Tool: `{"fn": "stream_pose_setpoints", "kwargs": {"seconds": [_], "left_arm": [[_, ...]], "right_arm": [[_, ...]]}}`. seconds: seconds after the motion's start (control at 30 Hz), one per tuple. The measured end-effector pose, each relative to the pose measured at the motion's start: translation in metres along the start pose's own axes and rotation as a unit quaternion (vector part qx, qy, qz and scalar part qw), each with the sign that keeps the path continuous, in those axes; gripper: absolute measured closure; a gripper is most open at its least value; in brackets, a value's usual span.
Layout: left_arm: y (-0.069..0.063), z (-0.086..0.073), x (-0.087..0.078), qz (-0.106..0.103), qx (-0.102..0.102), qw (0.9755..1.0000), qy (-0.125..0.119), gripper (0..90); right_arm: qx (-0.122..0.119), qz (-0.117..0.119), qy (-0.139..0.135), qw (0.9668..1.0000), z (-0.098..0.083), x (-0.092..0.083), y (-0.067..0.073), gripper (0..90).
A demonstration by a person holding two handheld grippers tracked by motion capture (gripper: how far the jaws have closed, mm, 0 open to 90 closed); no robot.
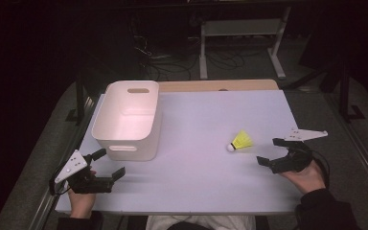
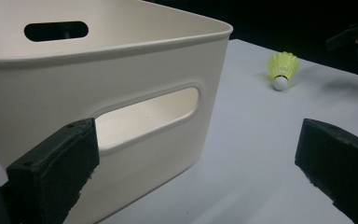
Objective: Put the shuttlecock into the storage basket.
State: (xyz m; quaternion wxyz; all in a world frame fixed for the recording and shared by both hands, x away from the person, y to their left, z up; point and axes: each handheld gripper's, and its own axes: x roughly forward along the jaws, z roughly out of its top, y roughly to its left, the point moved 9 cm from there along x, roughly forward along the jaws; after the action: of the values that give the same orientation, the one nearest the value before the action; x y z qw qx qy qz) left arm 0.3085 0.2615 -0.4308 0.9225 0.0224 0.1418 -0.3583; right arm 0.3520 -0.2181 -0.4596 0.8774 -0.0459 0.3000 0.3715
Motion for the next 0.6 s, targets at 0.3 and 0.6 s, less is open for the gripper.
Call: {"fn": "stream_pose_setpoints", "kwargs": {"seconds": [0.3, 0.6], "left_arm": [[-0.001, 0.0, 0.0, -0.003, -0.001, 1.0, -0.003, 0.0], [-0.001, 0.0, 0.0, -0.004, -0.001, 1.0, -0.003, 0.0]], "right_arm": [[-0.011, 0.003, 0.01, 0.9999, 0.01, 0.001, 0.0, 0.0], [-0.023, 0.012, 0.031, 0.9992, 0.012, 0.009, 0.002, 0.0]]}}
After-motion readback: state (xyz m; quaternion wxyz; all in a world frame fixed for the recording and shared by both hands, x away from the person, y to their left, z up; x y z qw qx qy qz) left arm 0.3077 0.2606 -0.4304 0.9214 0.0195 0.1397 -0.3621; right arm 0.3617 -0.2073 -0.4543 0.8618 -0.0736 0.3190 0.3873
